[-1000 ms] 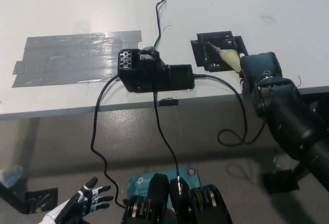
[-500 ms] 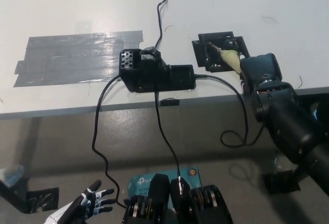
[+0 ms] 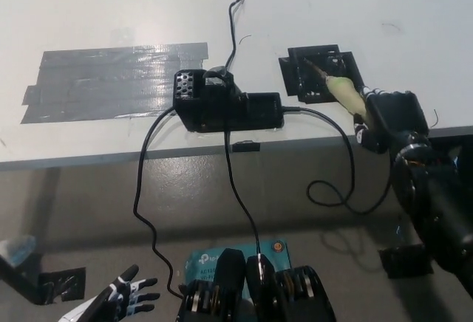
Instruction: The robot uses its right hand to grab and lift the soldering gun kept on the middle of the table and puts it in its base
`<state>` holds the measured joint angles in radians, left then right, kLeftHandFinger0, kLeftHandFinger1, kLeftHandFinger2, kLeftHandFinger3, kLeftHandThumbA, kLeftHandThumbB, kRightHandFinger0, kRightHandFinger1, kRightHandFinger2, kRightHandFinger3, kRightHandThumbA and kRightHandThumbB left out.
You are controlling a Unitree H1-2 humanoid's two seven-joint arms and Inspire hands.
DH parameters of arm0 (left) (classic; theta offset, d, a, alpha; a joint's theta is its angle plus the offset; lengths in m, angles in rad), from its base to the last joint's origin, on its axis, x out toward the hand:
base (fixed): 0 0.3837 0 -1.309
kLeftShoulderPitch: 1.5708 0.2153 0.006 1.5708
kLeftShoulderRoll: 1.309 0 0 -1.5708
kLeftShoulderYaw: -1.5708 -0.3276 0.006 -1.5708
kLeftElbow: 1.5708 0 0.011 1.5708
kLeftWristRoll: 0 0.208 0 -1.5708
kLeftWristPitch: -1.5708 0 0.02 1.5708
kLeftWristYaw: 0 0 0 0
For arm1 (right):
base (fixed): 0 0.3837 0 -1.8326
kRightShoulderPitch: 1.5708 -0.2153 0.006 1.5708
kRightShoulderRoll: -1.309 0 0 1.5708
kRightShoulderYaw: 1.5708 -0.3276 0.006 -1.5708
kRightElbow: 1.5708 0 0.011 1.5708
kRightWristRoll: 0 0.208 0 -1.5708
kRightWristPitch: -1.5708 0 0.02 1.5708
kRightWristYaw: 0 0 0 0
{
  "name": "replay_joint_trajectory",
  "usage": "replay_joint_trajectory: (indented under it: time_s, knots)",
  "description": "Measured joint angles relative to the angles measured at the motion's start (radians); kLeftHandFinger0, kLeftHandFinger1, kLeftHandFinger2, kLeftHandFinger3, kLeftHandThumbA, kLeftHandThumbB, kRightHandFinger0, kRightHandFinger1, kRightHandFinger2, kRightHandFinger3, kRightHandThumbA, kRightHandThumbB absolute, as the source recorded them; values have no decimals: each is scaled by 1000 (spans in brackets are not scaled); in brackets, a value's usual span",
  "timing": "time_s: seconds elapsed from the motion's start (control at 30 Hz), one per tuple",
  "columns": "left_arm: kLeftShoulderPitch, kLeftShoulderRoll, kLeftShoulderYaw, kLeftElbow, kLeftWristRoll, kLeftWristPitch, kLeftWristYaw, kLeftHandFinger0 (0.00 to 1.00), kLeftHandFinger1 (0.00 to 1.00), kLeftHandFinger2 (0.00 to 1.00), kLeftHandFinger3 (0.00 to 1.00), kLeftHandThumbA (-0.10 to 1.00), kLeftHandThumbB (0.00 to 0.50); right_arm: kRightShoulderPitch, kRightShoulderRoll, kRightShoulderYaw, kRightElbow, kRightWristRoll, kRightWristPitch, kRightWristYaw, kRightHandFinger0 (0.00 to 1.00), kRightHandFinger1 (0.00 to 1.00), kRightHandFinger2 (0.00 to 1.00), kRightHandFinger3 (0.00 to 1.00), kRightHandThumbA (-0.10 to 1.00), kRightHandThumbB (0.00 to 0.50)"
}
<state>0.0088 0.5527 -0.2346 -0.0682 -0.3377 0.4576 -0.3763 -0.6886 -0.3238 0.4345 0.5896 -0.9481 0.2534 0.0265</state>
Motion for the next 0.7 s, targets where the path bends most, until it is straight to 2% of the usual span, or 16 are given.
replay_joint_trajectory:
  time_s: [0.1,0.23,0.27,0.3,0.33,0.37,0.4,0.43,0.5,0.53,0.57,0.6,0.63,0.67,0.7]
  knots:
    - [8,1,5,0,0,0,-2,1000,1000,1000,1000,1000,434,20,-12,-18,-27,31,-37,-10,0,336,648,80,-100,0]
    - [11,1,10,0,1,0,-8,1000,1000,1000,1000,1000,444,36,-36,-27,-38,68,-90,-23,0,296,611,120,-100,0]
    - [13,1,12,0,2,0,-9,1000,1000,1000,1000,1000,428,39,-41,-28,-41,73,-100,-26,0,296,613,303,-100,0]
    - [16,1,14,0,2,0,-9,1000,1000,1000,1000,1000,415,42,-46,-29,-46,79,-108,-27,0,278,586,322,-100,0]
    - [18,1,15,0,3,0,-9,1000,1000,1000,1000,1000,405,44,-50,-29,-48,84,-115,-28,0,285,602,476,-100,7]
    - [21,1,16,-2,6,0,-9,1000,1000,1000,1000,1000,405,46,-53,-29,-49,89,-122,-30,7,283,556,667,-100,0]
    - [24,1,17,-3,9,0,-10,1000,1000,1000,1000,1000,406,46,-55,-29,-49,92,-127,-30,0,211,446,675,-100,0]
    - [26,1,17,-3,11,0,-10,1000,1000,1000,1000,1000,419,47,-57,-29,-49,96,-131,-31,0,169,387,666,-100,12]
    - [29,1,17,-3,15,0,-11,1000,1000,1000,1000,1000,418,49,-63,-31,-55,105,-137,-31,0,127,330,706,-100,0]
    - [30,1,17,-3,18,0,-11,1000,1000,1000,1000,1000,417,51,-65,-31,-57,108,-139,-30,0,81,281,614,-100,0]
    - [30,1,17,-3,19,0,-11,1000,1000,1000,1000,1000,411,52,-67,-31,-60,110,-141,-31,0,94,299,637,-100,1]
    - [30,1,18,-3,20,0,-11,1000,1000,1000,1000,1000,404,53,-70,-31,-63,112,-143,-30,0,70,275,563,-100,5]
    - [30,1,18,-3,21,0,-12,1000,1000,1000,1000,1000,398,55,-72,-31,-65,114,-146,-30,0,49,263,421,-100,25]
    - [31,1,19,-3,21,0,-12,1000,1000,1000,1000,1000,402,56,-75,-31,-67,115,-149,-31,0,76,334,379,-100,4]
    - [31,1,19,-3,21,0,-12,1000,1000,1000,1000,1000,388,58,-77,-31,-69,116,-152,-31,0,75,361,226,-100,13]
